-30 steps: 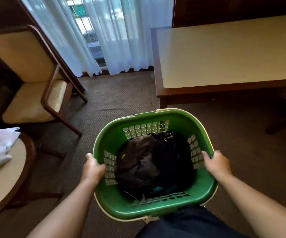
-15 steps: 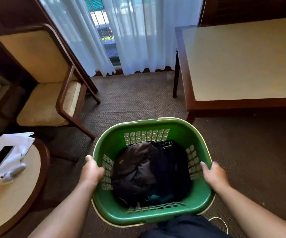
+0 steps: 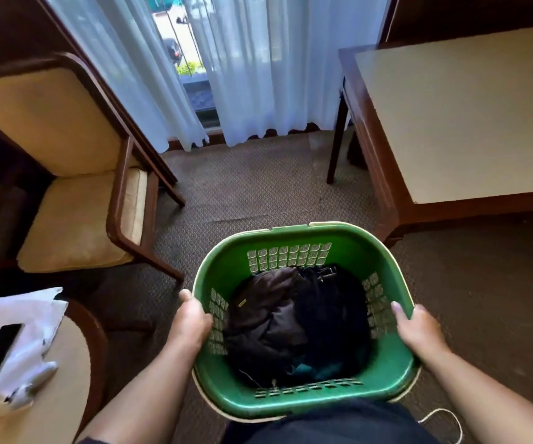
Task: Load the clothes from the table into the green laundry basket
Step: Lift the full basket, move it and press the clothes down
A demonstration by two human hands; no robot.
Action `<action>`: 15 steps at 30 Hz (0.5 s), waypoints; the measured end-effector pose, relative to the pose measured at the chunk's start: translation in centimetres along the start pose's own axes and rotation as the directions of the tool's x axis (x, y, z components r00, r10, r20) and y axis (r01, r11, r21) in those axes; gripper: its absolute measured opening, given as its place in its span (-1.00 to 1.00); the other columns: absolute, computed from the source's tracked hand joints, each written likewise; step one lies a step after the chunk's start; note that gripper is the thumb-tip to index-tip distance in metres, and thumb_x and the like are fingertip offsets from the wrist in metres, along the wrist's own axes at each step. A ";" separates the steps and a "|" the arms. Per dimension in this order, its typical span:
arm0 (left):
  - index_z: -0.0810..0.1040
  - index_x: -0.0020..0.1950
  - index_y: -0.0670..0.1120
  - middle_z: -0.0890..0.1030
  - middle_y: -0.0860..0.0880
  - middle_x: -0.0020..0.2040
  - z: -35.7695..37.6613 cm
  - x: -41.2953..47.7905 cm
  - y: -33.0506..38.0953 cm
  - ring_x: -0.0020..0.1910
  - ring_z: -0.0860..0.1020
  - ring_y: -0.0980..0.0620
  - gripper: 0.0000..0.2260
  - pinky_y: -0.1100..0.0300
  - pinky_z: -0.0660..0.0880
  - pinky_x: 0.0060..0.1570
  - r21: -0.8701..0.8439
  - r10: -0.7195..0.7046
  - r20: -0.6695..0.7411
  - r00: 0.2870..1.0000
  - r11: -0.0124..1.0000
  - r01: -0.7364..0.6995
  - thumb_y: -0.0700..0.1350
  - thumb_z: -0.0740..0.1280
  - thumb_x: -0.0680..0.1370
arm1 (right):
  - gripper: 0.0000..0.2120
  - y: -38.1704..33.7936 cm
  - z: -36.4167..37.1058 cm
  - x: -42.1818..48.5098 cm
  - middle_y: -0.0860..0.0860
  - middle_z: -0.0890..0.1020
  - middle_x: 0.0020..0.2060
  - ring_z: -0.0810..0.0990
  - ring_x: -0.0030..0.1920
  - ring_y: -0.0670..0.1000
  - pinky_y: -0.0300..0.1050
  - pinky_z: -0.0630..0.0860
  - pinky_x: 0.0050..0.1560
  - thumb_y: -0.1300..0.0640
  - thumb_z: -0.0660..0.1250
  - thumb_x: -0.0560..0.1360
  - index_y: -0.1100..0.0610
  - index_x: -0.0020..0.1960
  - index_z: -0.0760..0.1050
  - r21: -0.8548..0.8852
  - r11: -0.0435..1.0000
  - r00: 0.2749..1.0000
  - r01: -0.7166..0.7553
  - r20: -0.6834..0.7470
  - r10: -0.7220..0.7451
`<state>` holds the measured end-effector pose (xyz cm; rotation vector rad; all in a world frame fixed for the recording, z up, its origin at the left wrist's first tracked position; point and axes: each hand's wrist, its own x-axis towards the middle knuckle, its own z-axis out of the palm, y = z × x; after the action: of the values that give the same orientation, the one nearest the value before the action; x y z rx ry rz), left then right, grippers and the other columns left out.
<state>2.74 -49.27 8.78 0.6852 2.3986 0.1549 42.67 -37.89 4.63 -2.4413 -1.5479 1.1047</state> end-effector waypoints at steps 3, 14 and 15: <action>0.19 0.11 -0.12 0.64 -0.25 0.03 -3.0 3.2 -0.5 0.03 0.65 -0.27 -0.60 -0.06 0.58 0.04 0.009 0.098 -0.005 0.995 0.995 -0.098 -0.16 0.43 0.55 | -0.63 -1.7 2.3 -2.9 0.44 0.61 -0.04 0.62 0.02 0.40 0.11 0.47 -0.07 -0.06 0.26 0.63 0.27 -0.07 0.40 0.063 0.997 0.996 -0.034 -0.074 0.039; 0.20 0.35 -0.20 0.62 -0.31 0.16 -12.4 13.4 6.6 0.15 0.63 -0.30 -0.57 -0.10 0.55 0.10 0.237 0.391 0.021 0.920 0.892 -0.384 -0.25 0.33 0.58 | -0.57 -7.7 8.4 -7.9 0.42 0.59 0.02 0.60 0.06 0.38 0.04 0.37 -0.12 -0.06 0.24 0.65 0.36 0.02 0.45 0.318 0.926 0.956 -0.204 -0.137 0.258; 0.21 0.28 -0.18 0.63 -0.30 0.12 -12.5 14.2 7.1 0.11 0.64 -0.30 -0.63 -0.11 0.58 0.08 0.247 0.419 0.030 0.908 0.877 -0.412 -0.24 0.33 0.57 | -0.60 -8.1 9.1 -7.9 0.43 0.59 0.01 0.60 0.05 0.38 0.06 0.39 -0.11 -0.05 0.24 0.65 0.34 -0.02 0.43 0.337 0.916 0.947 -0.218 -0.155 0.282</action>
<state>-11.17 -35.15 12.87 1.3233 2.2805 0.0386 29.12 -43.11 5.32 -2.4780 -0.9357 1.0068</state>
